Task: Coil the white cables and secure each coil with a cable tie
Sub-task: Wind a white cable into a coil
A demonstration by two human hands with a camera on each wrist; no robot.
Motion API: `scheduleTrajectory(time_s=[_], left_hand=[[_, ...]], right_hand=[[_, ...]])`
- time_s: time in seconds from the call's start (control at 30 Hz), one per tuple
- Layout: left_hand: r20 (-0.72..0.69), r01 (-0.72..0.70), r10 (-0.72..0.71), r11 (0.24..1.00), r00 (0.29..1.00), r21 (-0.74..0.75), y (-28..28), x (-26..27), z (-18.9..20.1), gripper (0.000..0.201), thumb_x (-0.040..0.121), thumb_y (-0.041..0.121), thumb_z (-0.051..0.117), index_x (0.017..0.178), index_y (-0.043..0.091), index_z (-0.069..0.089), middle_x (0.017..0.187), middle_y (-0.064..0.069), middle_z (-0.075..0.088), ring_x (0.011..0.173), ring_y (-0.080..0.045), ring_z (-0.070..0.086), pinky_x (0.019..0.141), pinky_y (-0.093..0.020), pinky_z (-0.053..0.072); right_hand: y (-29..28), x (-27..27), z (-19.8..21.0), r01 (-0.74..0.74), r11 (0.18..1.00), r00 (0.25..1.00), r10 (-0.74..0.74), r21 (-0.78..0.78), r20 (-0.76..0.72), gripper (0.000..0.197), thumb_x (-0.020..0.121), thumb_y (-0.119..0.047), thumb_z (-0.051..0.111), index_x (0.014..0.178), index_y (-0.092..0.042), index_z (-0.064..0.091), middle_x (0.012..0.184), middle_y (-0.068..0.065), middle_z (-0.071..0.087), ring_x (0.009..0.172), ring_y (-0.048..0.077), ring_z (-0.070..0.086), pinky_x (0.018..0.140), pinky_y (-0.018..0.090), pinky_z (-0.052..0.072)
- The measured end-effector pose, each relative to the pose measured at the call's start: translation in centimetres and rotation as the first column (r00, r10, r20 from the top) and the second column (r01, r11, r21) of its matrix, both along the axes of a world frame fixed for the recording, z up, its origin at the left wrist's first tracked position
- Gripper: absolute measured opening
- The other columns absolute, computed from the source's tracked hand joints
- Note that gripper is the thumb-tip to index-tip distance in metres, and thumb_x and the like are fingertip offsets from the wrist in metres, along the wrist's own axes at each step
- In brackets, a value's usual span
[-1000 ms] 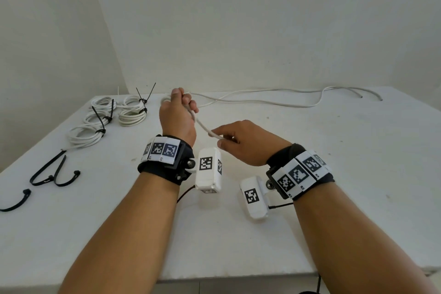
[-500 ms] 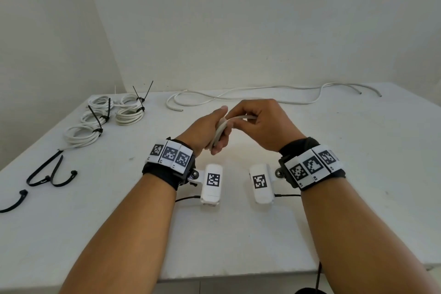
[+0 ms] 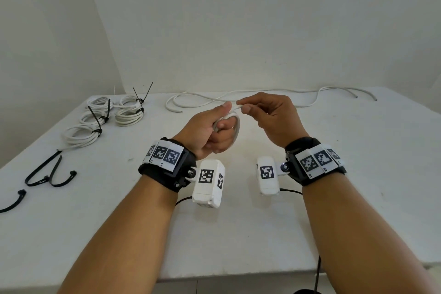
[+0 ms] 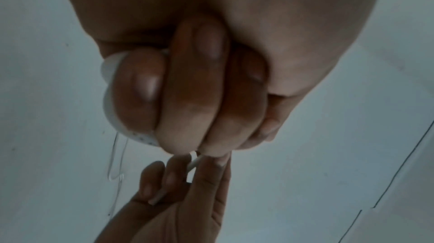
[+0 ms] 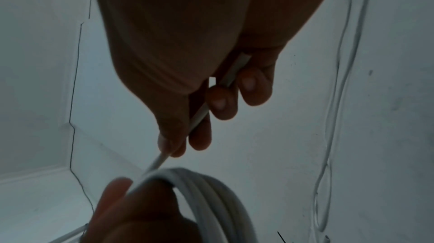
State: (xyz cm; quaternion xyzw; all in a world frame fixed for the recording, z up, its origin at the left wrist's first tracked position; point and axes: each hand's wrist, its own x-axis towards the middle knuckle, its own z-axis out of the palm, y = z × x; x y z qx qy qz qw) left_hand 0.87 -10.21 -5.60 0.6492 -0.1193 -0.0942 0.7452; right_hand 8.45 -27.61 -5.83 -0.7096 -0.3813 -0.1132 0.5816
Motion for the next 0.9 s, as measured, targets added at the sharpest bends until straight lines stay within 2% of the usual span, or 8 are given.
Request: scheduleTrajectory(time_s=[0.17, 0.33, 0.4, 0.5, 0.6, 0.67, 0.8, 0.9], left_hand=[[0.027, -0.042, 0.047, 0.989, 0.999, -0.140, 0.3, -0.2, 0.0, 0.053, 0.099, 0.049, 0.029, 0.052, 0.026, 0.036, 0.036, 0.011, 0.023, 0.034, -0.010, 0.013, 0.041, -0.028, 0.013], [0.047, -0.161, 0.183, 0.942, 0.982, -0.295, 0.0, 0.0, -0.1, 0.055, 0.101, 0.045, 0.029, 0.050, 0.024, 0.032, 0.034, 0.008, 0.021, 0.034, -0.012, 0.009, 0.038, -0.024, 0.015], [0.071, -0.178, 0.210, 0.932, 0.975, -0.317, -0.4, 0.3, -0.4, 0.055, 0.102, 0.042, 0.028, 0.050, 0.023, 0.029, 0.035, 0.007, 0.019, 0.034, -0.014, 0.008, 0.038, -0.023, 0.023], [0.098, -0.167, 0.203, 0.942, 0.974, -0.290, -0.4, 0.7, -1.1, 0.056, 0.103, 0.043, 0.027, 0.050, 0.023, 0.030, 0.035, 0.006, 0.020, 0.032, -0.012, 0.013, 0.042, -0.026, 0.020], [0.085, -0.181, 0.210, 0.946, 0.974, -0.269, -0.3, 0.7, -1.1, 0.059, 0.103, 0.045, 0.027, 0.048, 0.023, 0.032, 0.034, 0.007, 0.021, 0.031, -0.011, 0.018, 0.045, -0.030, 0.019], [0.060, -0.206, 0.231, 0.938, 0.971, -0.279, -0.6, 0.7, -0.9, 0.061, 0.104, 0.044, 0.027, 0.047, 0.023, 0.032, 0.035, 0.006, 0.021, 0.033, -0.013, 0.022, 0.046, -0.027, 0.028], [0.037, -0.267, 0.280, 0.942, 0.959, -0.203, -0.9, 1.2, -0.7, 0.061, 0.103, 0.048, 0.030, 0.050, 0.019, 0.034, 0.039, 0.001, 0.025, 0.049, -0.021, 0.046, 0.061, -0.030, 0.039], [0.019, -0.272, 0.277, 0.954, 0.961, -0.127, -0.5, 1.3, -0.5, 0.060, 0.102, 0.052, 0.030, 0.056, 0.014, 0.033, 0.044, -0.003, 0.031, 0.060, -0.023, 0.051, 0.068, -0.029, 0.047]], right_hand=[[1.6, -0.9, -0.6, -0.001, 1.000, 1.000, 0.001, -0.007, -0.013, 0.018, 0.095, -0.010, 0.064, 0.104, -0.021, 0.075, 0.069, -0.025, 0.068, 0.057, 0.003, 0.057, 0.054, 0.021, 0.049], [2.6, -1.7, -0.9, -0.092, 0.993, 0.995, 0.089, -0.074, -0.048, 0.034, 0.102, -0.011, 0.050, 0.130, -0.024, 0.064, 0.097, -0.013, 0.074, 0.082, 0.001, 0.067, 0.074, 0.029, 0.060], [2.8, -1.7, -1.0, -0.143, 0.987, 0.986, 0.136, -0.074, -0.096, 0.035, 0.102, -0.013, 0.052, 0.134, -0.025, 0.061, 0.103, -0.009, 0.074, 0.092, 0.006, 0.071, 0.079, 0.037, 0.062], [2.7, -1.3, -1.3, -0.166, 0.980, 0.978, 0.149, -0.110, -0.148, 0.033, 0.102, -0.015, 0.054, 0.133, -0.024, 0.063, 0.106, 0.000, 0.076, 0.098, 0.017, 0.072, 0.081, 0.044, 0.062], [2.6, -1.2, -1.3, -0.157, 0.974, 0.984, 0.139, -0.166, -0.114, 0.029, 0.103, -0.018, 0.053, 0.127, -0.021, 0.067, 0.093, -0.005, 0.075, 0.089, 0.011, 0.072, 0.076, 0.031, 0.061], [2.4, -1.1, -1.3, -0.100, 0.981, 0.994, 0.093, -0.166, -0.050, 0.027, 0.102, -0.017, 0.053, 0.122, -0.021, 0.070, 0.083, -0.011, 0.073, 0.080, 0.008, 0.069, 0.072, 0.019, 0.054], [2.4, -0.6, -1.5, -0.004, 0.984, 1.000, 0.007, -0.177, 0.019, 0.026, 0.103, -0.020, 0.051, 0.116, -0.025, 0.072, 0.070, -0.020, 0.068, 0.073, 0.003, 0.063, 0.070, 0.013, 0.046], [2.4, -0.3, -1.8, 0.019, 0.982, 0.999, -0.011, -0.189, 0.046, 0.025, 0.103, -0.019, 0.050, 0.111, -0.026, 0.072, 0.067, -0.019, 0.065, 0.067, 0.002, 0.059, 0.068, 0.013, 0.043]])
